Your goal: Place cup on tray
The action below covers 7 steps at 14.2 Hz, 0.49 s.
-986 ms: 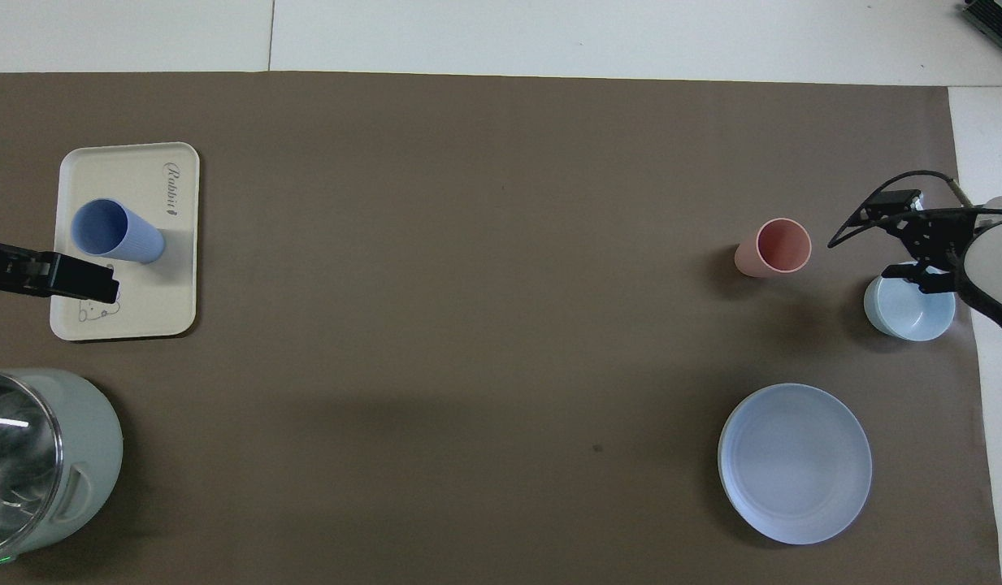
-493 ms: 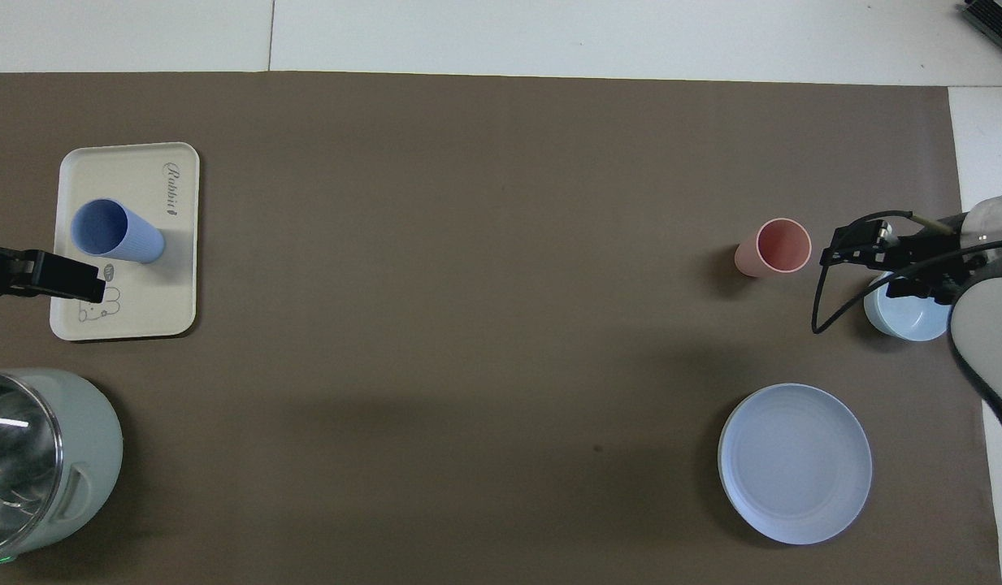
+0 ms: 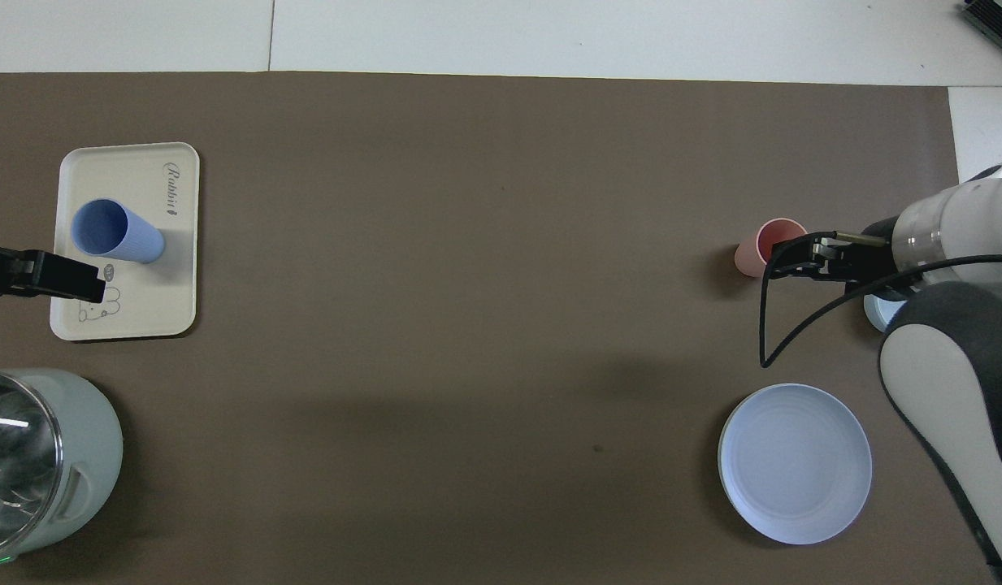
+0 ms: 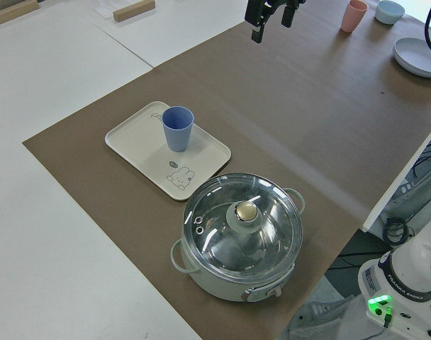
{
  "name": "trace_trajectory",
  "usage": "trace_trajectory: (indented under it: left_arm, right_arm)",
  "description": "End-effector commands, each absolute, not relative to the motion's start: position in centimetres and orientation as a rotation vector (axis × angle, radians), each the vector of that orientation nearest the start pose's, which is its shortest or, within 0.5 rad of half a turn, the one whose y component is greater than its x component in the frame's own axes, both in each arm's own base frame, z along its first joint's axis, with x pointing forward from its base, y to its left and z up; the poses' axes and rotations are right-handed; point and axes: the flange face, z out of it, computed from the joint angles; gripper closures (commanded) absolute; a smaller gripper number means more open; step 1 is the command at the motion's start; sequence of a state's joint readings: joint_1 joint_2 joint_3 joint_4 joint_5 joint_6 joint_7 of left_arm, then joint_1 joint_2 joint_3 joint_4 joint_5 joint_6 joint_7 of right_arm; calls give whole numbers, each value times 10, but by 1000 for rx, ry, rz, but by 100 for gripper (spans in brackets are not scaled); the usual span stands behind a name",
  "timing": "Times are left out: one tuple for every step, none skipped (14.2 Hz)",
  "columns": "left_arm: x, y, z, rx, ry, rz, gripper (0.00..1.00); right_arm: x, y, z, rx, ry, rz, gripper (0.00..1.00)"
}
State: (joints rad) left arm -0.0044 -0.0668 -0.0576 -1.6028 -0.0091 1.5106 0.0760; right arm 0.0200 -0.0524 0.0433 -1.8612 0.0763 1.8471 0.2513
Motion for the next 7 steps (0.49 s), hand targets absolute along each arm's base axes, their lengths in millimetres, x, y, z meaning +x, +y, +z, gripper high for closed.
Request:
trace_trajectory:
  left_arm:
    - [520,-33,641,-3116,197,55,0]
    - [520,-33,641,-3116,197,55,0]
    - [520,-33,641,-3116,197,55,0]
    - [520,-33,641,-3116,197,53,0]
    - [520,-33,641,-3116,197,55,0]
    - [520,-33,641,-3116,197,53,0]
    - [520,-33,641,-3116,197,53,0]
  right_arm:
    - [563,40,567,-3141,233,-58,0]
    - [565,41,576,-3148,227,-62,0]
    - [565,39,583,-3148,232,-65,0]
    - [564,39,591,-3150,233,-60,0]
    - [564,37,601,-3150,238,-73,0]
    - [563,29,608,-3145,261,-72,0]
    - [561,30,608,-3147,259,-45,0]
